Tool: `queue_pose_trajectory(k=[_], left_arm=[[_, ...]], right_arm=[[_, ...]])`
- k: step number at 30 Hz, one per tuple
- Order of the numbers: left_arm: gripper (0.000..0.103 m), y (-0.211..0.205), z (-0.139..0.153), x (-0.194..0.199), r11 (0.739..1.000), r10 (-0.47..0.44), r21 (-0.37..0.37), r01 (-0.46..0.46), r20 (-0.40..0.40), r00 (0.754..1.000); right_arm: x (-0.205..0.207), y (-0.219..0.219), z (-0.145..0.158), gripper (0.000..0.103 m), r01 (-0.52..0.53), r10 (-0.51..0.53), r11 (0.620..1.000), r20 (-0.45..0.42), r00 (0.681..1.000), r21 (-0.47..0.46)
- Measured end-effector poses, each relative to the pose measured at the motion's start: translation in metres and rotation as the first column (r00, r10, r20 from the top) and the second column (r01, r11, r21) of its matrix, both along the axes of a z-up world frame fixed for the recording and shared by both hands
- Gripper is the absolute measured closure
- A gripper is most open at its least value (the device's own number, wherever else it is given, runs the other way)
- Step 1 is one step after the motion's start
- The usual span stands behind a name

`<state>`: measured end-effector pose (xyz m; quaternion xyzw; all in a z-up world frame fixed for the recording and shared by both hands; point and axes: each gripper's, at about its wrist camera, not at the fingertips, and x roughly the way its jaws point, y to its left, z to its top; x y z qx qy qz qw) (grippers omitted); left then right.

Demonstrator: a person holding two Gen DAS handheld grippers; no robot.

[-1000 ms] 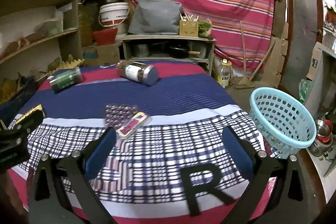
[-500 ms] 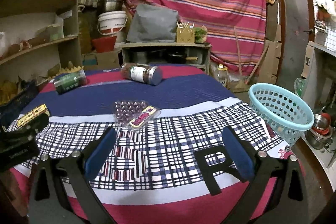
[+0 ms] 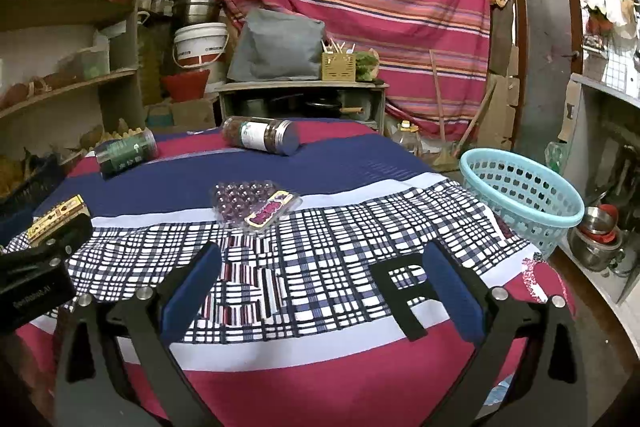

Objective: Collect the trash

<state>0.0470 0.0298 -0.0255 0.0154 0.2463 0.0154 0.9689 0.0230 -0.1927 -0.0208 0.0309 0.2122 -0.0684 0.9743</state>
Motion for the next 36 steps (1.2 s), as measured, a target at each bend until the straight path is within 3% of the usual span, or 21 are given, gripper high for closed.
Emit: queue_pose_trajectory(k=[36], left_arm=[[0.006, 0.017, 0.001, -0.016, 0.999, 0.041, 0.019, -0.041, 0.016, 0.999]], right_arm=[[-0.003, 0.012, -0.006, 0.005, -0.060, 0.060, 0.998, 0.004, 0.998, 0.018]])
